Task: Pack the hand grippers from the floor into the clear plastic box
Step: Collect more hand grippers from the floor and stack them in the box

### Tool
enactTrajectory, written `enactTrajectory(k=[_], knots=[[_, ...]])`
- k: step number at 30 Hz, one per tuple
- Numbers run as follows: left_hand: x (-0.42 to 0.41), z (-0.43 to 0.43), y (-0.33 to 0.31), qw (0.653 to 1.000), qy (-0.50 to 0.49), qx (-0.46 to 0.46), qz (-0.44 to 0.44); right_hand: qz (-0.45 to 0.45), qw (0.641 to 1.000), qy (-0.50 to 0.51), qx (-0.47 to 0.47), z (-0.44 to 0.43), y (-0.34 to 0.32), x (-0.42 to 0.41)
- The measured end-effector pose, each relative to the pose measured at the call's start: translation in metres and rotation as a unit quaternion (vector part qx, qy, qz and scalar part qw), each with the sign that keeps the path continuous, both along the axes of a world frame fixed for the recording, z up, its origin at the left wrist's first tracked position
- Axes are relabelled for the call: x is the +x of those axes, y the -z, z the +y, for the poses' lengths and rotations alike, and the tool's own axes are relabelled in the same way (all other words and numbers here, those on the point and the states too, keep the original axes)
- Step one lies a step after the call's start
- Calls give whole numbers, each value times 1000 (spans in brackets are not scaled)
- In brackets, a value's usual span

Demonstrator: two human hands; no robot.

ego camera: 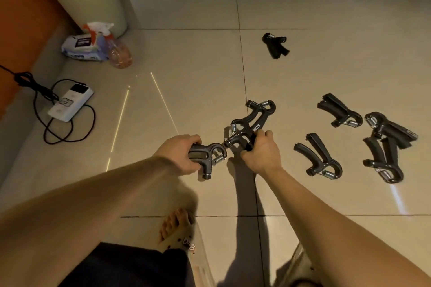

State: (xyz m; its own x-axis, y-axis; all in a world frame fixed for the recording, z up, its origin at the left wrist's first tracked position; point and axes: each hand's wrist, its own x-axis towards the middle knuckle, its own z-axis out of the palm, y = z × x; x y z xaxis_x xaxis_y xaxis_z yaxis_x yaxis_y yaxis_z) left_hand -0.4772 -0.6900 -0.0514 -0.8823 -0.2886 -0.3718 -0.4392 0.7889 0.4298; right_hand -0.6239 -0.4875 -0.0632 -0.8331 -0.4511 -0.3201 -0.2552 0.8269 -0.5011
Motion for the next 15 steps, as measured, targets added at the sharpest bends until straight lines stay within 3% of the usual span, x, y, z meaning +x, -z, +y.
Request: enactTrajectory(k=[7,15], knots=[[1,43,-79,994,81,-28,73,35,993,82,-81,64,-89,21],[41,108,-176,978,150,-33,143,134,970,158,-130,148,-183,90]])
